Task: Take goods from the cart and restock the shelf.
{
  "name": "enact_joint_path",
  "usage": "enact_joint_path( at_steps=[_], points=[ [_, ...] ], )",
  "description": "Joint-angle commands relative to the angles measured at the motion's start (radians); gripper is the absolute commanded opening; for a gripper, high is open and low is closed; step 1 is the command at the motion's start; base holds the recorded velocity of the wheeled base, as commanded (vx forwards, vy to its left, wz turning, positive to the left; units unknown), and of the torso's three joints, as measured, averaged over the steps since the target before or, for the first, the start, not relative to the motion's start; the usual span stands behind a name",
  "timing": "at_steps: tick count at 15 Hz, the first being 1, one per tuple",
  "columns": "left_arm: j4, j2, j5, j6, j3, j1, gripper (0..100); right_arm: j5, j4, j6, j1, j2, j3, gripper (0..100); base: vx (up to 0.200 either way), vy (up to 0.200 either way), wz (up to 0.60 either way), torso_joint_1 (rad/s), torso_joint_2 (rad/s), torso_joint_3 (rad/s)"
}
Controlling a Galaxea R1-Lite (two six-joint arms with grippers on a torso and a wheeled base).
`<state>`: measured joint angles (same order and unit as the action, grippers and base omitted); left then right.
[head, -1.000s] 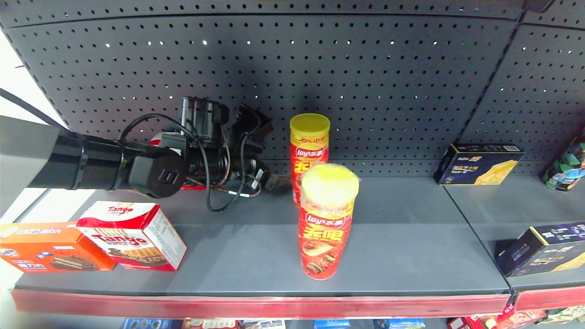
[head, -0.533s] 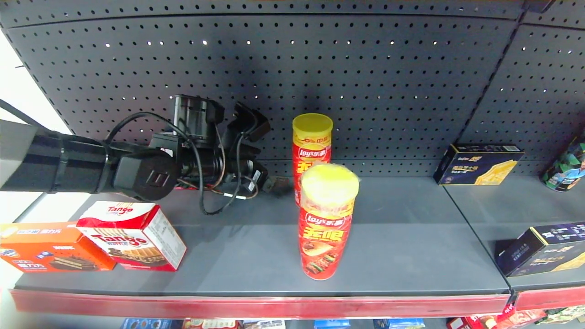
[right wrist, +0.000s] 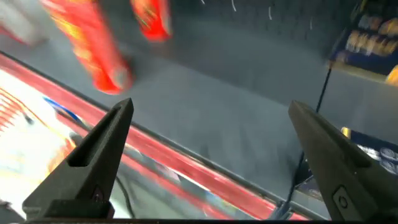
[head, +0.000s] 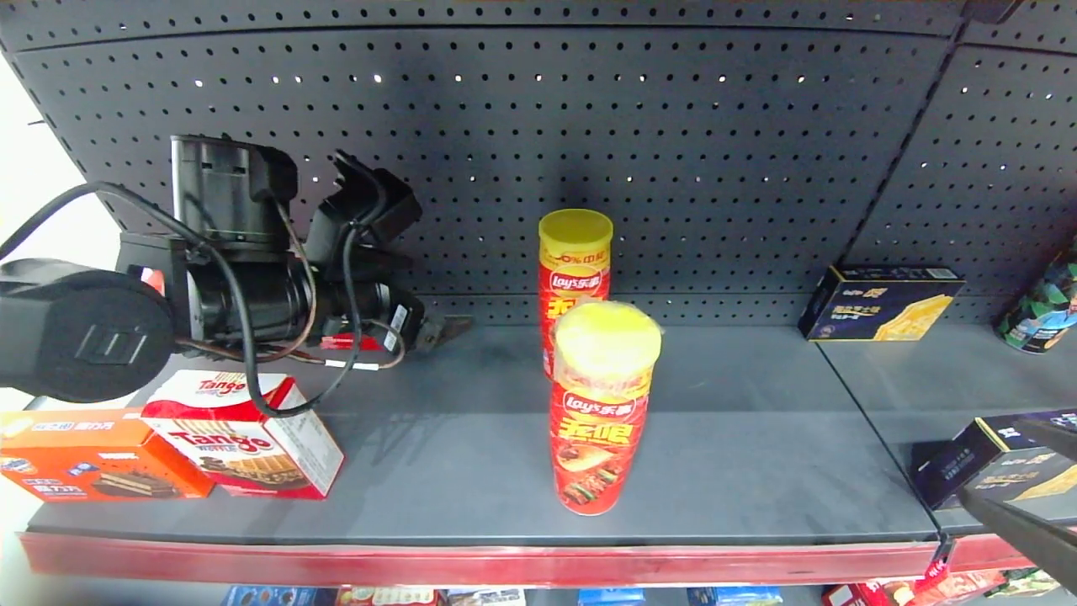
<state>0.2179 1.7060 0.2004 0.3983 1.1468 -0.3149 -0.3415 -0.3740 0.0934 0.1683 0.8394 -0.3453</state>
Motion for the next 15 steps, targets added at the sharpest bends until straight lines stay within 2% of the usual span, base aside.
enact_joint_path(
  at_steps=[1,2,4,5,7,8,15],
  points=[
    [-0.008,-0.072,-0.015,0.001,-0.029,0.008,100,0.141,0.014,0.017,0.168,0.205,-0.093,100,0.0,0.0,0.0,0.0,0.0,0.0],
    [-0.011,-0.091,-0.029,0.001,-0.029,0.008,100,0.157,0.101,0.012,0.212,0.296,-0.185,100,0.0,0.0,0.0,0.0,0.0,0.0],
    [-0.003,-0.101,-0.049,0.001,-0.042,0.007,100,0.17,0.116,-0.017,0.296,0.383,-0.258,100,0.0,0.0,0.0,0.0,0.0,0.0],
    [0.0,-0.115,-0.055,0.001,-0.053,0.005,100,0.193,0.092,-0.023,0.332,0.425,-0.279,100,0.0,0.0,0.0,0.0,0.0,0.0],
    [0.005,-0.123,-0.056,0.002,-0.073,0.008,100,0.312,-0.046,-0.027,0.431,0.557,-0.307,100,0.0,0.0,0.0,0.0,0.0,0.0],
    [0.005,-0.123,-0.058,0.002,-0.075,0.01,100,0.328,-0.1,-0.029,0.462,0.606,-0.307,100,0.0,0.0,0.0,0.0,0.0,0.0],
    [0.026,-0.129,-0.056,-0.001,-0.09,0.028,100,0.325,-0.117,-0.024,0.527,0.696,-0.32,100,0.0,0.0,0.0,0.0,0.0,0.0]
  ],
)
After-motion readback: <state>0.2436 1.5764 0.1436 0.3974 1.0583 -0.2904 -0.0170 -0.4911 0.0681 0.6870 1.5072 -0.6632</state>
